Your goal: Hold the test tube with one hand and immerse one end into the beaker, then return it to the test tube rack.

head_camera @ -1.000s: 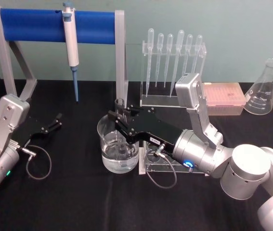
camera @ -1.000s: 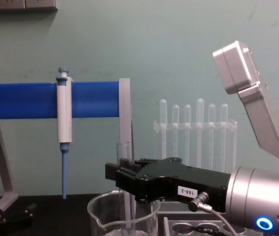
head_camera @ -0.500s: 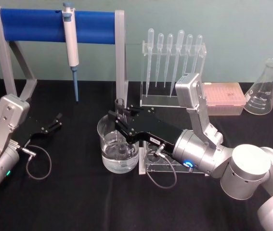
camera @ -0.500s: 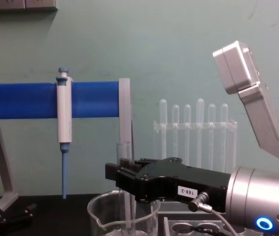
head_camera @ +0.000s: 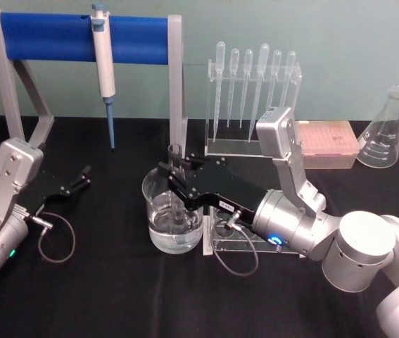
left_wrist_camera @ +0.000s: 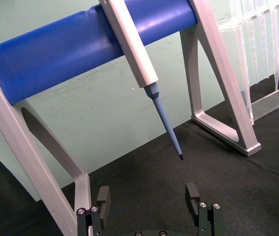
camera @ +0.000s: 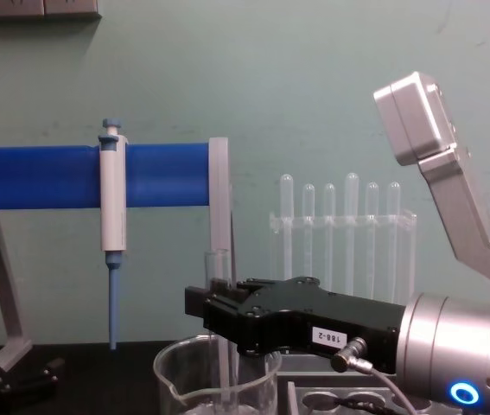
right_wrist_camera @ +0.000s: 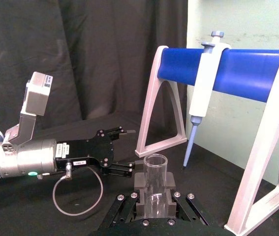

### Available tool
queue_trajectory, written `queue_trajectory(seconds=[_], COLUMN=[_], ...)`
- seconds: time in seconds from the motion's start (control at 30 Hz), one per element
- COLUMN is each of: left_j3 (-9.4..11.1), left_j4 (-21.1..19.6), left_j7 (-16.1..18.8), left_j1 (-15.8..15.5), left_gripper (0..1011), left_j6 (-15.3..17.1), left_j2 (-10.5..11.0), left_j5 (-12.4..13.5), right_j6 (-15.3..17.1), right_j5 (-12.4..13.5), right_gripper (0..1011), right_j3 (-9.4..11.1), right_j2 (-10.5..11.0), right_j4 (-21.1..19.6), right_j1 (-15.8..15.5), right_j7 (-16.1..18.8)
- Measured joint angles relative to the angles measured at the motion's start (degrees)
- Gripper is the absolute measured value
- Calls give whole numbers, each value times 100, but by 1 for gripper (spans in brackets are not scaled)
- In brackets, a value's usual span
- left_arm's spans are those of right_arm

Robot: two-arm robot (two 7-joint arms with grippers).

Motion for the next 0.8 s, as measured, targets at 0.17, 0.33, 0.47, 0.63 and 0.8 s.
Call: queue_trajectory(seconds=[0.17, 0.33, 0.47, 0.63, 0.8], left_j3=[0, 0, 0, 0, 0], left_j4=[0, 0, 0, 0, 0], left_j7=[0, 0, 0, 0, 0], left_j1=[0, 0, 0, 0, 0], left_gripper=[1000, 1000, 1000, 1000, 1000], left_j6=[0, 0, 0, 0, 0], left_j2=[0, 0, 0, 0, 0], left_j5=[0, 0, 0, 0, 0], right_j6=[0, 0, 0, 0, 0], right_j5=[0, 0, 0, 0, 0], right_gripper=[227, 227, 227, 227, 227], right_j3=[0, 0, 0, 0, 0], right_j2=[0, 0, 0, 0, 0], right_j4=[0, 0, 0, 0, 0], right_j1=[0, 0, 0, 0, 0], right_j7=[0, 0, 0, 0, 0])
